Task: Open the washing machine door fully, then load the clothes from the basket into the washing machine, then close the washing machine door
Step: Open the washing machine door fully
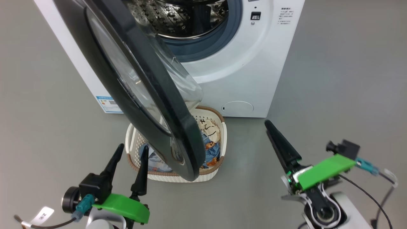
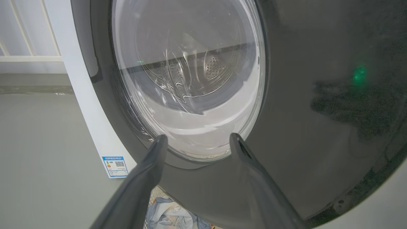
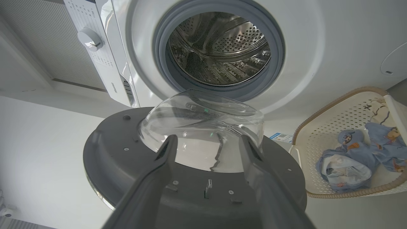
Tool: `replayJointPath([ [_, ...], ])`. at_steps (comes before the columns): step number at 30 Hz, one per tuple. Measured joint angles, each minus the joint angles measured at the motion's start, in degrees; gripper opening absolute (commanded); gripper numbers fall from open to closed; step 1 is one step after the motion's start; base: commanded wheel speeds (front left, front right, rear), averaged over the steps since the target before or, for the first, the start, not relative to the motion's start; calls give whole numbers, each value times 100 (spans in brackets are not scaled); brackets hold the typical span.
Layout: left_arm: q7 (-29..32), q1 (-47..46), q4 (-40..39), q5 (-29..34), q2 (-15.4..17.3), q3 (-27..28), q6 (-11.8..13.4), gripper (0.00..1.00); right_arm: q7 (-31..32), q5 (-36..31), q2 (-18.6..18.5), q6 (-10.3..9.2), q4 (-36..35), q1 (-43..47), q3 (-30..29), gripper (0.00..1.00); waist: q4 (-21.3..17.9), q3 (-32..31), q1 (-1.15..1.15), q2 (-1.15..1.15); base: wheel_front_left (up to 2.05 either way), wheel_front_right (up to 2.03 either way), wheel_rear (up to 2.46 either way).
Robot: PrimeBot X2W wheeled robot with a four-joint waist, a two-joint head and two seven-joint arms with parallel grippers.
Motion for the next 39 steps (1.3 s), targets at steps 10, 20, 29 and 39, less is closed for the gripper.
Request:
replayJointPath([
  [10, 0, 96, 5, 0, 1, -5, 0, 100, -1690, -2090, -457, 0, 371, 495, -63, 100, -103, -107, 0, 0, 0, 0, 0],
  [20, -1, 212, 43, 0, 4, -15, 1, 100, -1797, -5132, -92, 1, 55, 1008, -2000, 100, -178, -237, 0, 0, 0, 0, 0],
  [29, 0, 352, 121, -9, 7, -75, 5, 100, -1797, -6891, 281, 3, -319, 1563, -2323, 100, -218, -471, 0, 0, 0, 0, 0],
  [39, 0, 458, 145, -10, 11, -101, 7, 100, -1797, -7542, 450, 4, -200, 1750, -2234, 100, -256, -617, 0, 0, 0, 0, 0],
])
